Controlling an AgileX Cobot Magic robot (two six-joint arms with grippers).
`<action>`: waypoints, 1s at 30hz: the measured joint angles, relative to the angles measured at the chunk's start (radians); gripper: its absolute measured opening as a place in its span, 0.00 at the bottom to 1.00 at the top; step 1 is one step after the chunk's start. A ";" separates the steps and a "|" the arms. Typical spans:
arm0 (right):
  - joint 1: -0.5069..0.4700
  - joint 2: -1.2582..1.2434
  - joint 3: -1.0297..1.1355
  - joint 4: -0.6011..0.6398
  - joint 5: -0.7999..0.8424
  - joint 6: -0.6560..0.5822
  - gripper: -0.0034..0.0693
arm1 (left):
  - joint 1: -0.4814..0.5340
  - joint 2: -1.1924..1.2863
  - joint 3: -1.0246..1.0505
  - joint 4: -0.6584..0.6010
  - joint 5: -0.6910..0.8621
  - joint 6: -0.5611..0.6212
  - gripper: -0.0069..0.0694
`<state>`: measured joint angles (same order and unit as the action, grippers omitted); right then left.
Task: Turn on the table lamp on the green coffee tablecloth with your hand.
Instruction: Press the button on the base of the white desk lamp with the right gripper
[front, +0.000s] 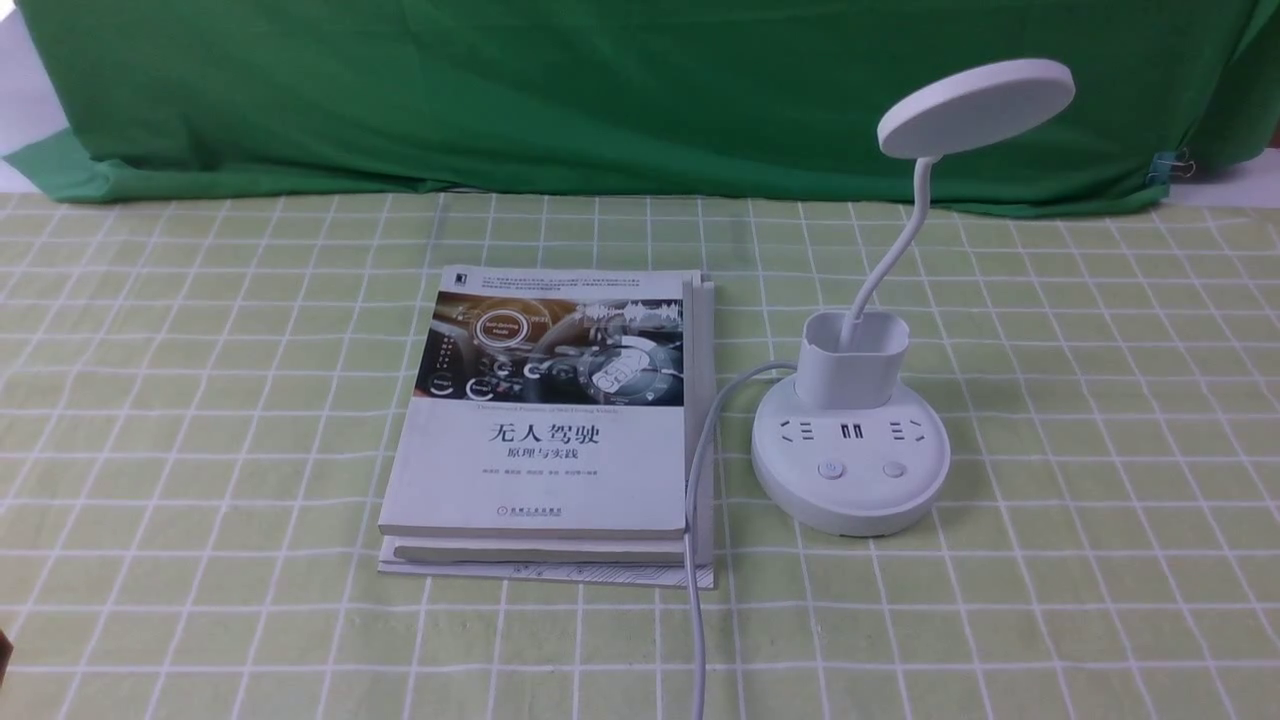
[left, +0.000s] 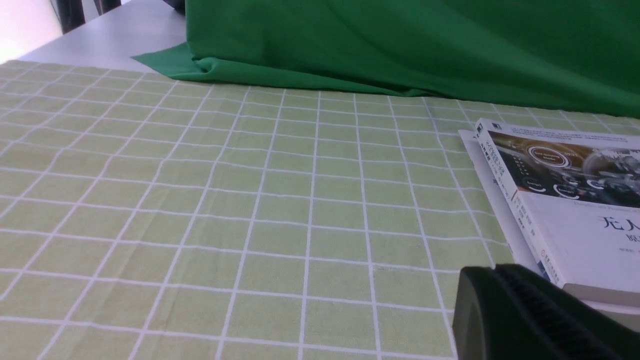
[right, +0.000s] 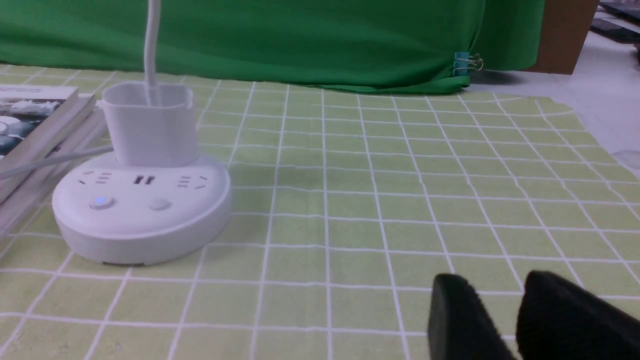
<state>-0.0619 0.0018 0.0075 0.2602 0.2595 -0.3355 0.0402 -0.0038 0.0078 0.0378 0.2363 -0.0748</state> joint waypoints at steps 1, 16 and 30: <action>0.000 0.000 0.000 0.000 0.000 0.000 0.38 | 0.000 0.000 0.000 0.000 0.000 0.000 0.09; 0.000 0.000 0.000 0.184 -0.242 0.501 0.38 | 0.000 0.000 0.000 0.000 0.000 0.000 0.09; 0.096 0.573 -0.487 0.182 0.312 0.081 0.10 | 0.000 0.000 0.000 0.000 0.000 0.000 0.09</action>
<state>0.0342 0.5750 -0.4798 0.4426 0.5719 -0.2547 0.0402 -0.0038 0.0078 0.0378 0.2363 -0.0748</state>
